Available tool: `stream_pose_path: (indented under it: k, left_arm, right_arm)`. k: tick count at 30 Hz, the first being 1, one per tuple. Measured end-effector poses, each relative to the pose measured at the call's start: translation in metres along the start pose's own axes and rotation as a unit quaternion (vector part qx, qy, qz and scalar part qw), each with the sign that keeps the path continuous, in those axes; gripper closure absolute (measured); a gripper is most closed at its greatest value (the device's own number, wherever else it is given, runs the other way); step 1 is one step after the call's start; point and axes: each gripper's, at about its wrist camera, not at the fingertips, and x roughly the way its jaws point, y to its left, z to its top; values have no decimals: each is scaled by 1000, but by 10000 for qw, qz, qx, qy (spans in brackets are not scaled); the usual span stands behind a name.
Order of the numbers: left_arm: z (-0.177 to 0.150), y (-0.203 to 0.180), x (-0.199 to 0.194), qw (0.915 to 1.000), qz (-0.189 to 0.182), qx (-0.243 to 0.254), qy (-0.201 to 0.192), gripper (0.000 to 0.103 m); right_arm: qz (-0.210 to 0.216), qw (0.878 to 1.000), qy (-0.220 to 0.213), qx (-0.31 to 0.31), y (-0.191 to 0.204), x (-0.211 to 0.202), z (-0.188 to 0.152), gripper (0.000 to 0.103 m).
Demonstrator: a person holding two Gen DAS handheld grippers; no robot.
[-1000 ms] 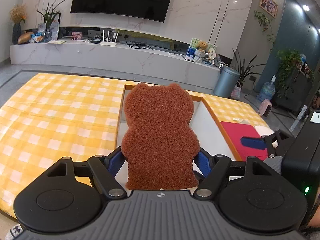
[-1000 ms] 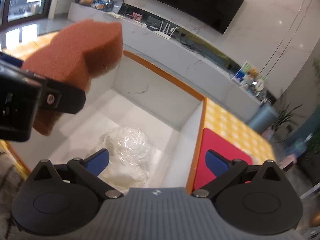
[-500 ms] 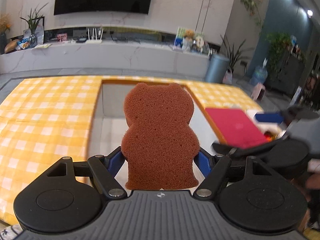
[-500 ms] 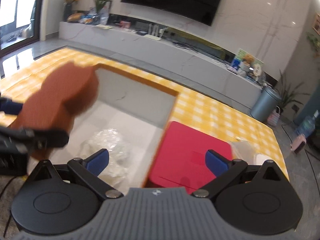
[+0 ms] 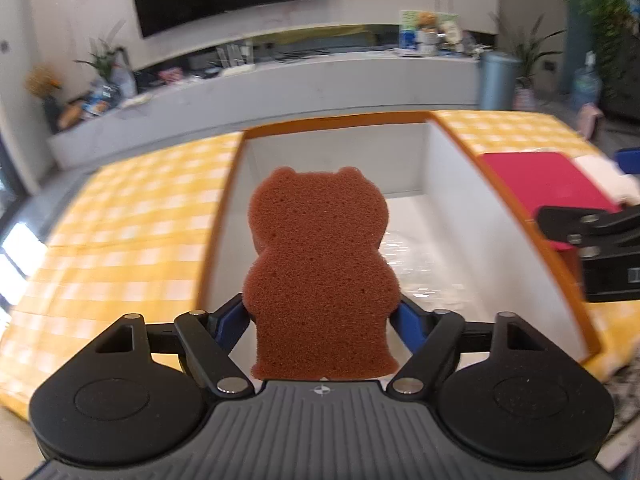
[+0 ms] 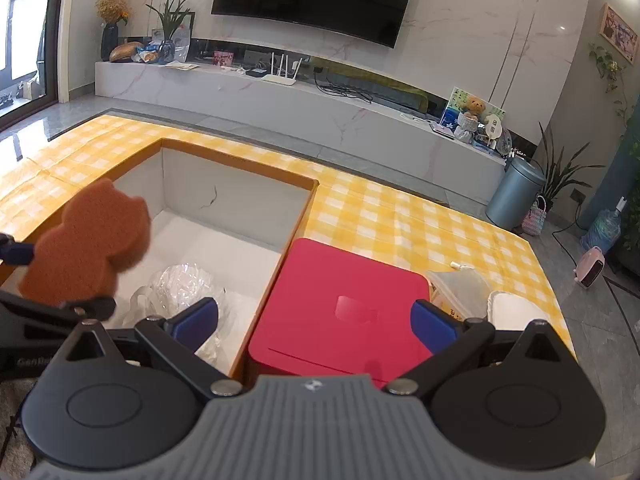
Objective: Organize soft objects
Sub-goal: 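Open the right gripper to drop the bundle while the left drops the sponge into the box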
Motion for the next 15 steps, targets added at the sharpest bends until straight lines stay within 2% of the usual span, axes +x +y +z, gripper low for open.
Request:
stream_pose_path:
  k: [4, 7, 9, 15]
  left_arm:
    - [-1, 2, 1, 9998, 185, 73, 52, 6]
    - [1, 6, -1, 9996, 271, -83, 93, 3]
    - [2, 11, -2, 9997, 84, -211, 85, 0]
    - [3, 23, -8, 9971, -509, -567, -8, 0]
  right_arm:
    - [14, 10000, -29, -34, 1, -1, 0, 3]
    - [11, 10000, -25, -58, 2, -1, 0, 3]
    - [-10, 10000, -19, -72, 3, -1, -2, 2]
    - [-15, 10000, -5, -86, 4, -1, -2, 3]
